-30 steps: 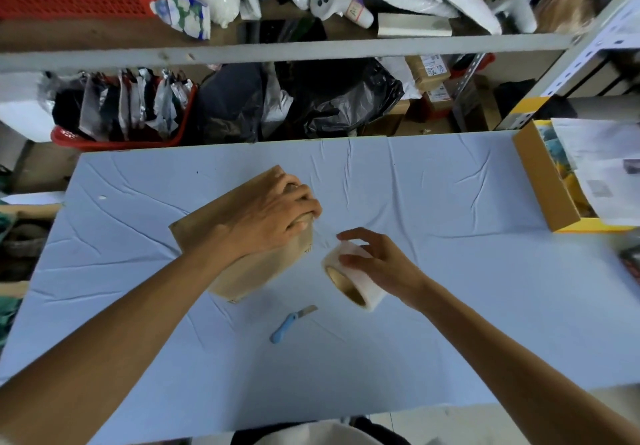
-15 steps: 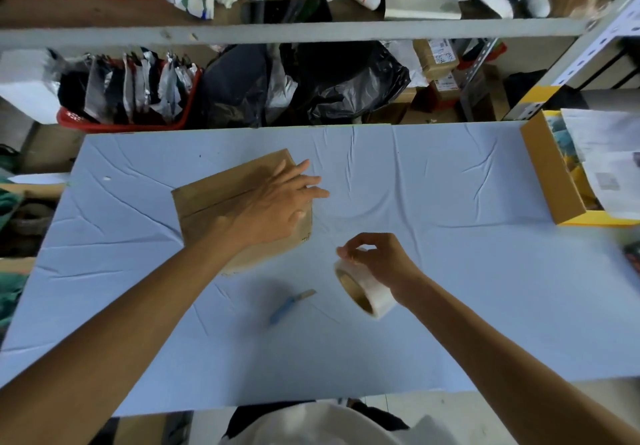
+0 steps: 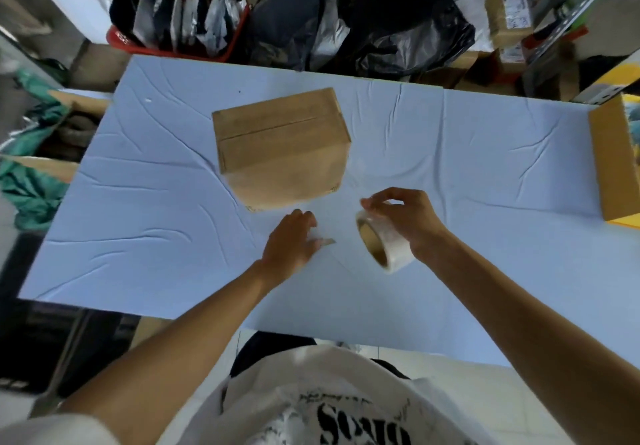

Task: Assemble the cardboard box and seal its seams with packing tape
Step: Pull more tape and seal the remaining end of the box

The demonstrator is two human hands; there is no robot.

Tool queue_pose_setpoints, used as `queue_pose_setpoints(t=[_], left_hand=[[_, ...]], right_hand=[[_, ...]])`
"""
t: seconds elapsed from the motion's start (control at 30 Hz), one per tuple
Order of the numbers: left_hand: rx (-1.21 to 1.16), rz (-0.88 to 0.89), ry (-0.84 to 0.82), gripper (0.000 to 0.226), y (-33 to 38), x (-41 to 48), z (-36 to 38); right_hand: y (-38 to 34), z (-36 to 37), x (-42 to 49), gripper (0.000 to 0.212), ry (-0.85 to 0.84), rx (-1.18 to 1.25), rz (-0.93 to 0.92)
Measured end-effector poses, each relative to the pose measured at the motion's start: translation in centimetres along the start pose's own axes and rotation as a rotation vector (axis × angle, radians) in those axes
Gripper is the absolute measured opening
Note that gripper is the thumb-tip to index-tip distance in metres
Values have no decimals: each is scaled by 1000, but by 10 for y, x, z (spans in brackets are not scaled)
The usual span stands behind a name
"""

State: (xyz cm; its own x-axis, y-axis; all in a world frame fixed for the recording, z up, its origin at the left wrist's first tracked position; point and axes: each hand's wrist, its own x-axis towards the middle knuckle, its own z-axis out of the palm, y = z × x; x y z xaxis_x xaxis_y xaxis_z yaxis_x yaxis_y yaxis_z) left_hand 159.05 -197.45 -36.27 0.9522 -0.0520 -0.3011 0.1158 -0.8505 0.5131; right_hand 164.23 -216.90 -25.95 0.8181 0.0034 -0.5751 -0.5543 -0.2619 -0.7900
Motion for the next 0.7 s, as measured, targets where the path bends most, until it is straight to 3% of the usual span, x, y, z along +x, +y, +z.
queue_pose_setpoints(t=[0.07,0.23,0.37,0.5,0.7], left_hand=[[19,-96,-27,35,-4,3,16],[124,-134,-35,31,3,9,23],[-169,-113,-69,18,15,3,-5],[-435,7,108,11,34,-13,-58],[-243,265,389,14,76,2,-107]], right_hand=[[2,-2,0,16,8,-7,6],[0,-4,0,16,28,-44,12],[-3,-3,2,15,39,-62,-6],[-3,1,0,13,42,-27,-14],[3,5,-3,15,38,-37,-7]])
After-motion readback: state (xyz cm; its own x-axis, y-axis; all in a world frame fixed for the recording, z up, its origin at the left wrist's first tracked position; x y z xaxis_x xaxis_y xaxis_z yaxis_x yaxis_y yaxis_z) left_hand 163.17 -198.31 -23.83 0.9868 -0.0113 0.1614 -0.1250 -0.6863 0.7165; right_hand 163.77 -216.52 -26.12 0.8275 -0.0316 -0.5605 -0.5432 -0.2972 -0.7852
